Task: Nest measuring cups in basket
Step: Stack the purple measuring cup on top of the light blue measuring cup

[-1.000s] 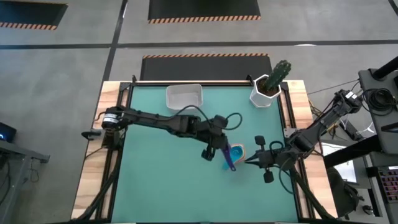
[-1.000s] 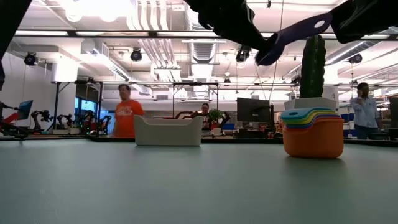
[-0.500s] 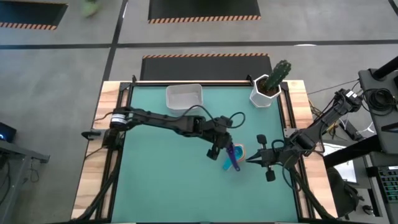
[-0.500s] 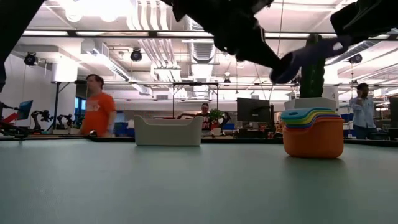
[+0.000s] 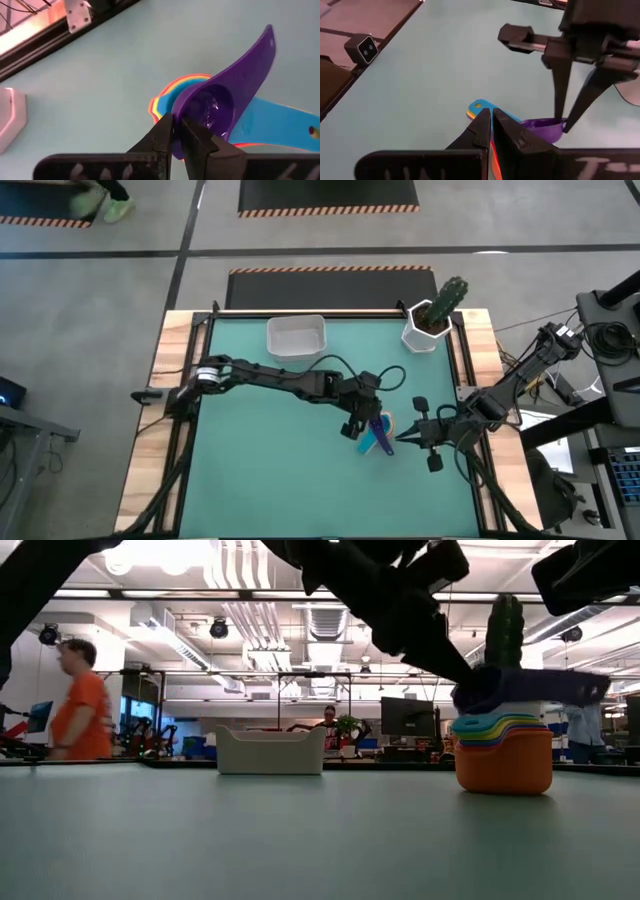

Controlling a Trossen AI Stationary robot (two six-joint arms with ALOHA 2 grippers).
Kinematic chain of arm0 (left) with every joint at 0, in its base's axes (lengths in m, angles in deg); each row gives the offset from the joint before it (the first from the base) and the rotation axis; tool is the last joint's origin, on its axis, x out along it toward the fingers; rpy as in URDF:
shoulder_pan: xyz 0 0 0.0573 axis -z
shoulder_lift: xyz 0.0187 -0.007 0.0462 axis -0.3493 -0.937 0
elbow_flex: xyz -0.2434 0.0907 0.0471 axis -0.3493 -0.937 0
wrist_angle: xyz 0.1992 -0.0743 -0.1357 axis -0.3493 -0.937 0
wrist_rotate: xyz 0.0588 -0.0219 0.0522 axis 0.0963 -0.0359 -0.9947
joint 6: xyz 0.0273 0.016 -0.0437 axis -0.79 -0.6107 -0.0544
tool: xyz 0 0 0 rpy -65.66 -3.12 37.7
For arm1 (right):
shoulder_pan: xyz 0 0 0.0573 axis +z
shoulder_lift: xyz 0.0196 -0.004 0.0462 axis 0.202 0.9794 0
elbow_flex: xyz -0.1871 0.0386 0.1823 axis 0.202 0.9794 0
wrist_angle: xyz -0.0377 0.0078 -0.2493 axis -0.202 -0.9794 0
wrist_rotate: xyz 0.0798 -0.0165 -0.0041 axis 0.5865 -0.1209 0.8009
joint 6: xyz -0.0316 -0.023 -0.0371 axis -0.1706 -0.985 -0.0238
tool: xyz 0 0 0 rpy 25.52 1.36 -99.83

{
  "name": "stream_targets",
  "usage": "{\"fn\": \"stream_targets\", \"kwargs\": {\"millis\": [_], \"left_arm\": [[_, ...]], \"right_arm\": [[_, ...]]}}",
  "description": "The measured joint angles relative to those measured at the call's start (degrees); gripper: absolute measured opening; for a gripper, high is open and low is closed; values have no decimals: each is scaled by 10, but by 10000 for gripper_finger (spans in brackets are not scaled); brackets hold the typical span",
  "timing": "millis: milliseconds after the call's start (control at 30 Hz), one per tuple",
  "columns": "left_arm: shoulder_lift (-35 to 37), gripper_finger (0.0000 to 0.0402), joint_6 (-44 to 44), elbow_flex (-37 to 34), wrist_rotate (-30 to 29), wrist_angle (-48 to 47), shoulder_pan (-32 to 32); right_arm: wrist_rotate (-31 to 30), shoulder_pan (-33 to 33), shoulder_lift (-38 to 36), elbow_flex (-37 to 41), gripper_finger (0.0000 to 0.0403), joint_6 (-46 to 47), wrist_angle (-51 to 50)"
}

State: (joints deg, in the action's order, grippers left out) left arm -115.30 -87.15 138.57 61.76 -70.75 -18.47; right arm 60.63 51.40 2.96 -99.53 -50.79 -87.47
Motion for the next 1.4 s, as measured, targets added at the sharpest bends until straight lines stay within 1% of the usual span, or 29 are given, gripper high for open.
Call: {"fn": "stream_targets", "kwargs": {"millis": [267,400,767,900,1000,1100,1167,1267,1400], "left_arm": [[-2,14,0,3,0,-1,0],[-2,22,0,3,3,1,0],[-2,87,0,5,3,5,0],[6,99,5,8,1,-17,0],[20,98,27,8,-23,-38,7],[36,87,35,7,-61,-65,28],[46,77,32,-2,-94,-68,50],[64,61,26,-28,-129,-68,78],[100,43,51,-82,-137,-65,99]], "right_arm": [[0,0,0,2,9,1,0],[0,0,0,3,9,1,0],[0,0,0,3,9,1,0],[0,0,-1,3,9,11,0],[0,0,-1,4,9,25,-3],[-1,0,0,4,9,40,-9],[-4,0,0,4,9,57,-21],[-22,0,0,4,9,93,-44],[-30,0,0,3,9,156,-84]]}}
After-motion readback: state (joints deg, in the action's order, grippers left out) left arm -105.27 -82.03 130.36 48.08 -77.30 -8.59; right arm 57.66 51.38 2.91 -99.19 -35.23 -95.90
